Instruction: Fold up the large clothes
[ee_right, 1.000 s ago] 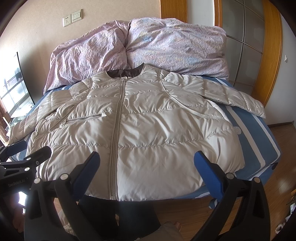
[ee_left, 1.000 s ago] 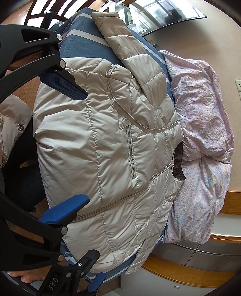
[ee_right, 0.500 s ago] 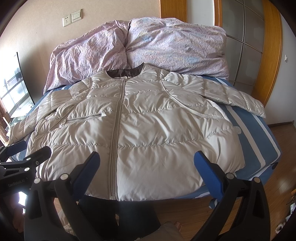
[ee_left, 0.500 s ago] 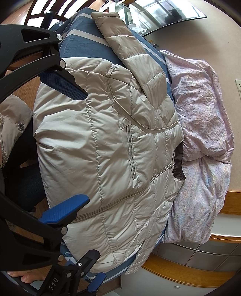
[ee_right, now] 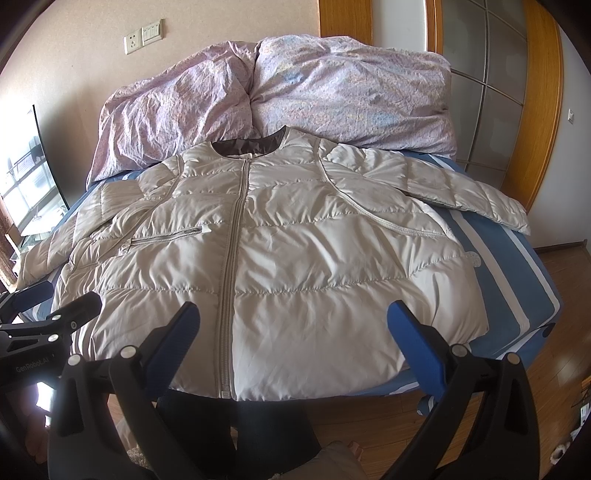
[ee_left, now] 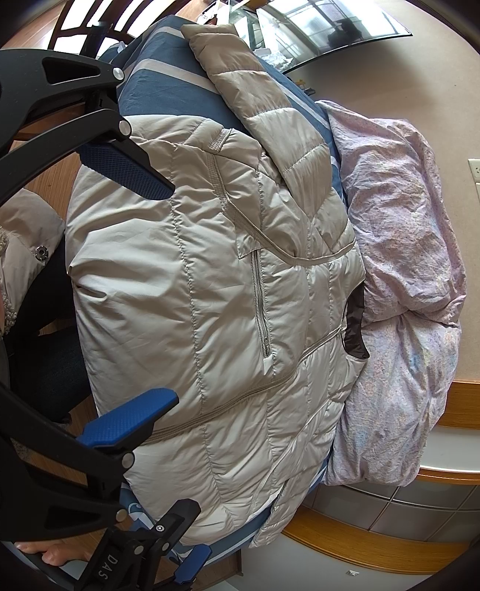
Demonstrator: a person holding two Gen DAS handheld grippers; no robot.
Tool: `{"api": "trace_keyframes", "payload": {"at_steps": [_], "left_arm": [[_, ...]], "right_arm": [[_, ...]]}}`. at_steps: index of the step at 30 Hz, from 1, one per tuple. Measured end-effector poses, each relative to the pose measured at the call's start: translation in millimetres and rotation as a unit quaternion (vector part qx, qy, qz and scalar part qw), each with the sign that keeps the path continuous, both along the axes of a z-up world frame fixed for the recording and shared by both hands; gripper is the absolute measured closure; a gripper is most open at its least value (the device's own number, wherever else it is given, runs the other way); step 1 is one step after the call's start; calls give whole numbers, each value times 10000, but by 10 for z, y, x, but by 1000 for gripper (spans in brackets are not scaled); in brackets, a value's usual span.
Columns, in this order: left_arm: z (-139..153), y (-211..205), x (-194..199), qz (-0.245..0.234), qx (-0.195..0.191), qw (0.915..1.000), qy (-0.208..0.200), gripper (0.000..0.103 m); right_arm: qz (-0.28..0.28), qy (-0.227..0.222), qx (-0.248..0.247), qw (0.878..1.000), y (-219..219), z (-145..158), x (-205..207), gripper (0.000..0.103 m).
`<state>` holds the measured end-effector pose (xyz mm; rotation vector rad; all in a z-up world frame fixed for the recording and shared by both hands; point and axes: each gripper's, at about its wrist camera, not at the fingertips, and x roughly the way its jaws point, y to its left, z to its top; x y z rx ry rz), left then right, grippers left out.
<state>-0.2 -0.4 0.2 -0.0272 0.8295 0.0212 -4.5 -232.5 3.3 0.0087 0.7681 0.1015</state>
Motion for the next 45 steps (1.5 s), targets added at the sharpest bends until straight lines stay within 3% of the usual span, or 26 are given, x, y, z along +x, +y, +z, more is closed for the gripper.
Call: {"api": "trace_keyframes", "payload": {"at_steps": [23, 32, 35, 39, 41, 45], "left_arm": [[8, 2, 31, 33, 11, 10000, 13, 1], [69, -43, 445, -36, 1, 9999, 160, 1], [58, -67, 651, -131, -83, 9995, 284, 1], [15, -31, 967, -342, -533, 9965, 548, 1], [-8, -1, 1131, -434, -753, 9941, 645, 1], [-19, 66, 1433, -595, -1026, 9900, 758, 1]], "right_arm": [[-18, 1, 24, 10000, -22, 9, 30, 2], [-232, 38, 114, 9997, -172, 52, 398, 2], [-394, -27, 339, 9986, -348, 58, 597, 2], [-598, -198, 1000, 9930, -821, 29, 924, 2], [-972, -208, 1387, 9853, -1182, -13, 1111, 2], [-1967, -109, 2075, 9582, -1988, -82, 1454, 2]]}}
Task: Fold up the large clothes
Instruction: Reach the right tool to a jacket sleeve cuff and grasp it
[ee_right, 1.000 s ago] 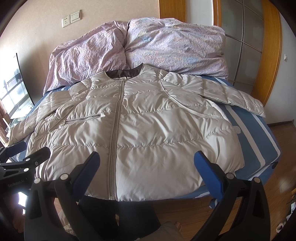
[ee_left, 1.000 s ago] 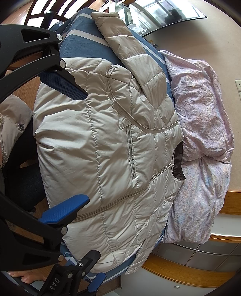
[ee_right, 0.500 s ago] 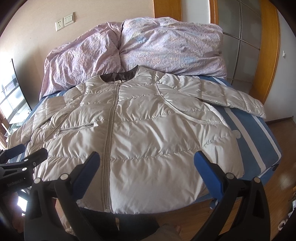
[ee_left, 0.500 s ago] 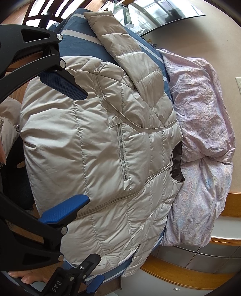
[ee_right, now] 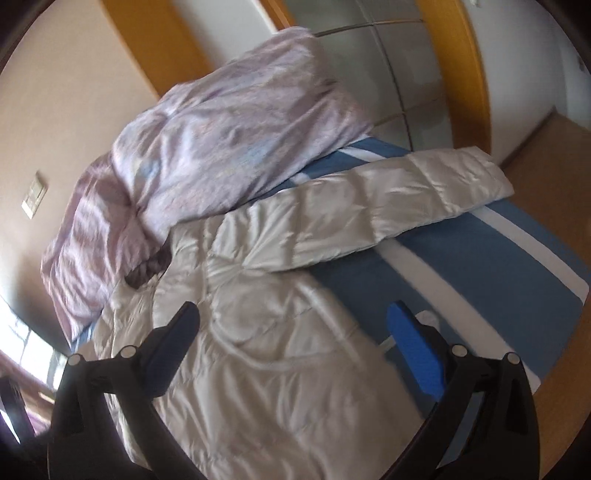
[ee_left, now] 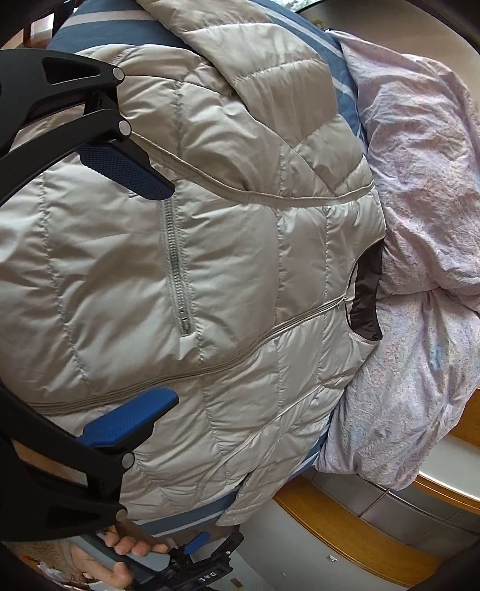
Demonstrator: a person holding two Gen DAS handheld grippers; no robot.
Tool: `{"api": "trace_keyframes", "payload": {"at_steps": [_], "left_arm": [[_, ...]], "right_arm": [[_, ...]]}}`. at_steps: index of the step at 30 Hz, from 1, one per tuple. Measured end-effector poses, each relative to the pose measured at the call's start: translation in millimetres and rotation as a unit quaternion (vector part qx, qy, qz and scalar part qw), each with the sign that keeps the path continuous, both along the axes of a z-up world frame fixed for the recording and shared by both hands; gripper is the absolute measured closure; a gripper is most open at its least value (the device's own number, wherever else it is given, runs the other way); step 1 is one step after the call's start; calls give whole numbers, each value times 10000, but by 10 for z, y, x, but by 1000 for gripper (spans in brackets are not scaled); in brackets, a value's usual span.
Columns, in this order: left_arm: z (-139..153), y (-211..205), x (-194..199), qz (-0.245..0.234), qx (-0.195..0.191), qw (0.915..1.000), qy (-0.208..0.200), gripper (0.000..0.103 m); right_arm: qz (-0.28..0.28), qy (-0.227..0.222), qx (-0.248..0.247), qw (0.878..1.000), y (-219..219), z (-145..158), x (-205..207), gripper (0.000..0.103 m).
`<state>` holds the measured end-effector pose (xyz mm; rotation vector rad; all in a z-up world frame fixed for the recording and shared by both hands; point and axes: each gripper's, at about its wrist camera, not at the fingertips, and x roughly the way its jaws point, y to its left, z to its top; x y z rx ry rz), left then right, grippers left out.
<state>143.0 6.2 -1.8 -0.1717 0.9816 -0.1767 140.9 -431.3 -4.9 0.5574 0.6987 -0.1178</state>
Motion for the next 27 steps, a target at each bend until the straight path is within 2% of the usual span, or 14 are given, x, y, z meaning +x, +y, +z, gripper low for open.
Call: {"api": "trace_keyframes", "payload": {"at_steps": [3, 5, 7, 10, 16, 21, 27], "left_arm": [[38, 73, 206, -11, -198, 9998, -38, 1], [81, 159, 342, 102, -354, 9992, -175, 1], [117, 250, 493, 217, -529, 9979, -314, 1], [136, 327, 720, 349, -488, 9974, -393, 1], [114, 437, 949, 396, -637, 9938, -821, 1], [66, 466, 1126, 324, -877, 9933, -680, 1], [54, 405, 1213, 39, -1037, 9920, -718, 1]], "right_arm": [[-686, 173, 687, 9951, -601, -107, 230, 2], [-1107, 297, 1120, 9871, -942, -212, 353, 14], [-1470, 442, 1502, 9767, -1249, -342, 461, 30], [-1780, 499, 2029, 9616, -1581, -535, 595, 38], [-2393, 803, 2463, 9357, -1823, -800, 700, 44], [-2582, 732, 2572, 9283, -1903, -885, 756, 44], [-2829, 640, 2531, 9229, -1981, -969, 787, 52]]}}
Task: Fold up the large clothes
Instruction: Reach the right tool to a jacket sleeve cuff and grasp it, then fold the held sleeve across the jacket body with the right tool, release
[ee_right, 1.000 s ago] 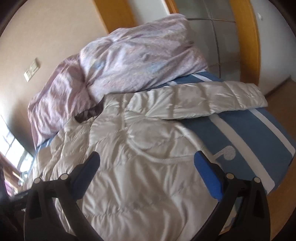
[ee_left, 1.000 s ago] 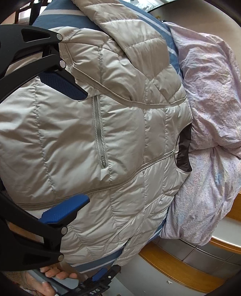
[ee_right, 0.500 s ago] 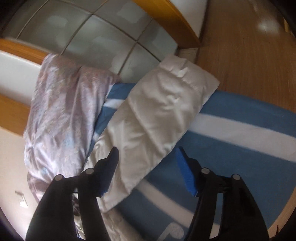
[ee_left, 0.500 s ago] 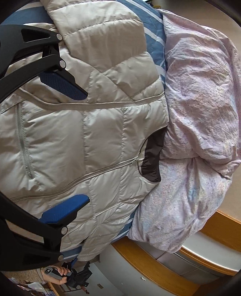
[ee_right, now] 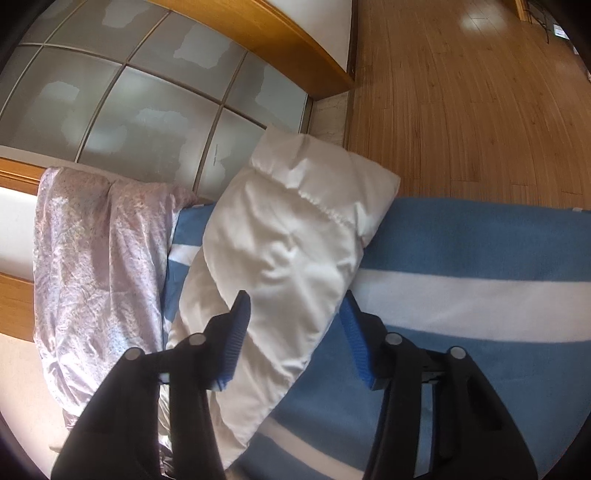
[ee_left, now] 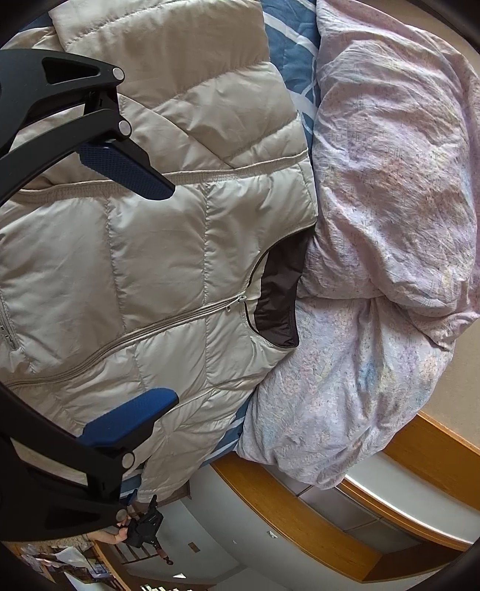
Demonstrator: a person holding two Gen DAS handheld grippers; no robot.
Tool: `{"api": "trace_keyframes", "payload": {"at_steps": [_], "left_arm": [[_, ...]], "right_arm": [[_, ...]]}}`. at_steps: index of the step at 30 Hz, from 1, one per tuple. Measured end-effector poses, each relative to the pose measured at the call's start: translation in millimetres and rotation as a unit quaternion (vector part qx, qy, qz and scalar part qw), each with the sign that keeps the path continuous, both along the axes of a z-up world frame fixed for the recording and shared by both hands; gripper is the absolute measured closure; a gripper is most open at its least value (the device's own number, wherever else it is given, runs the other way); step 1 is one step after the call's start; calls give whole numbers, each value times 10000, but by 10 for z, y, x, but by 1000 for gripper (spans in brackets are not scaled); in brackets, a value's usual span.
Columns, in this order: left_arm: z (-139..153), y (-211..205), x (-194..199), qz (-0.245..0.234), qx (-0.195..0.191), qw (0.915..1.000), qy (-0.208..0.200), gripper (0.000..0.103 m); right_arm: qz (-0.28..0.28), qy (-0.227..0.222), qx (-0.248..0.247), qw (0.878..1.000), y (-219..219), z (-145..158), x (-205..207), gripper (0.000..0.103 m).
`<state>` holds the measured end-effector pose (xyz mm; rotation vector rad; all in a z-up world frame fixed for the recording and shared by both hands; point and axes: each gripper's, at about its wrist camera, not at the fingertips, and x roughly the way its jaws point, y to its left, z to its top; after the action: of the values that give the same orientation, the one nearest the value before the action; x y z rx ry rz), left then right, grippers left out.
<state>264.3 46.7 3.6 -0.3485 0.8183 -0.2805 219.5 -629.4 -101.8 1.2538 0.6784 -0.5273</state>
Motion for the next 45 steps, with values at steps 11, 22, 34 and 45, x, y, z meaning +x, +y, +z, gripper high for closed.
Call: {"api": "trace_keyframes", "payload": {"at_steps": [11, 22, 34, 45], "left_arm": [[-158, 62, 154, -165, -692, 9967, 400, 1], [-170, 190, 201, -225, -1700, 9839, 501, 1], [-251, 19, 297, -278, -2435, 9671, 688, 1], [-356, -210, 463, -371, -2638, 9585, 1016, 4]], "right_arm": [[123, 135, -674, 9976, 39, 146, 127, 94], [1742, -857, -3015, 9335, 1257, 1426, 499, 96], [4829, -1418, -2686, 8213, 3419, 1189, 803, 97], [5424, -872, -3084, 7766, 4160, 716, 772, 97]]}}
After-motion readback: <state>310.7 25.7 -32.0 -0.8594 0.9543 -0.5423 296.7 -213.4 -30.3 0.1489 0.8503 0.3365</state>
